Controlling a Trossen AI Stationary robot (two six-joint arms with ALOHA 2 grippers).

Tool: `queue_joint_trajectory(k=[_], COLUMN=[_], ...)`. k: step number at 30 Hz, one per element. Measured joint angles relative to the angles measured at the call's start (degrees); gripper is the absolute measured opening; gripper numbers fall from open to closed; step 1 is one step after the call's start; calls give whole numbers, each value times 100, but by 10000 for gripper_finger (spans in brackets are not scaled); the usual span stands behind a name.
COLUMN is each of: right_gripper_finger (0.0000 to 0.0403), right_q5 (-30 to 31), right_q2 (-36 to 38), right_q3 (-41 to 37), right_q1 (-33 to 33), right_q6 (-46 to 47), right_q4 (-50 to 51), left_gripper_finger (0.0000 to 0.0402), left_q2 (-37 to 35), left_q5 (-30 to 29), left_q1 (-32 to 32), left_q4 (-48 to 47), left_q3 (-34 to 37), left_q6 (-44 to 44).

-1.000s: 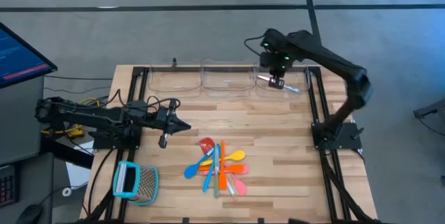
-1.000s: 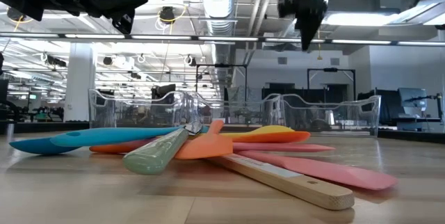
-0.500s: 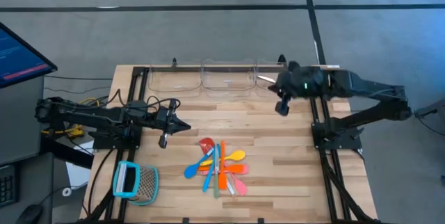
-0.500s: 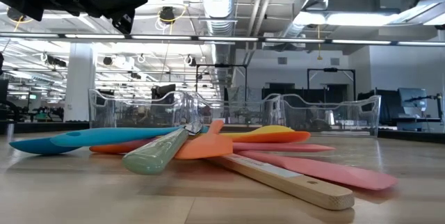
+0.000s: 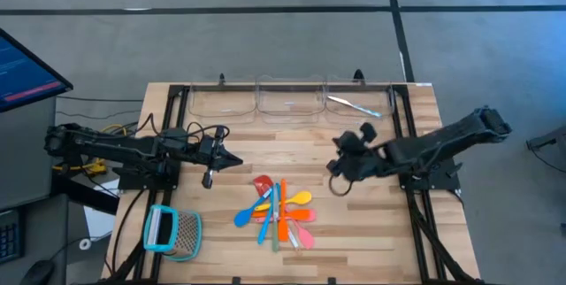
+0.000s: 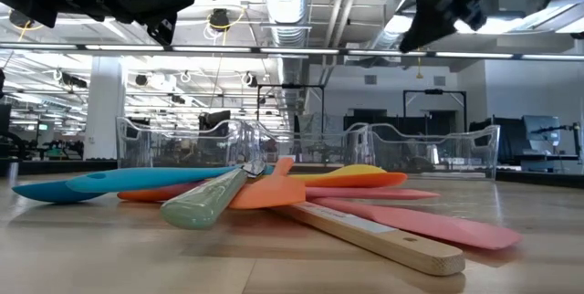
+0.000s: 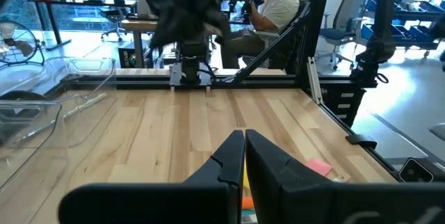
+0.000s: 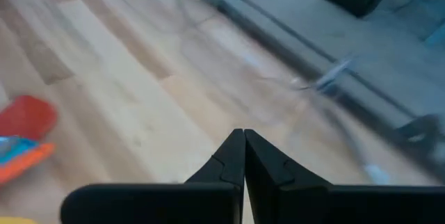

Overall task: Pick & Place Kitchen Items
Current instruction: Put the right orange spatula into the middle transparent bin

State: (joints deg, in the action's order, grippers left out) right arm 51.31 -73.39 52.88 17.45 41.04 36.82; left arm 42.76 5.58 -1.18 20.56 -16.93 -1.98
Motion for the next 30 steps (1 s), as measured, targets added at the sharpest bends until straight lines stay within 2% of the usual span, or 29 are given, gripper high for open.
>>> queue_joint_trajectory(k=[10, 15, 21, 30], right_gripper_finger=[0, 0, 0, 0], right_q5=[-65, -518, -1558, -3651], right_q2=[-1701, -2191, -2521, -2532], right_q3=[-61, -58, -52, -69], right_q1=[476, 546, 434, -161], right_q6=[257, 267, 288, -166], right_q4=[-2279, -2983, -3296, -3925], left_gripper_finger=[8, 8, 8, 8], left_q2=[0, 0, 0, 0], left_q5=[2, 4, 24, 22], left_q1=[1, 1, 1, 1], left_q4=[1, 1, 0, 1], left_q3=[-2, -2, -2, -2], left_q6=[-2, -2, -2, -2])
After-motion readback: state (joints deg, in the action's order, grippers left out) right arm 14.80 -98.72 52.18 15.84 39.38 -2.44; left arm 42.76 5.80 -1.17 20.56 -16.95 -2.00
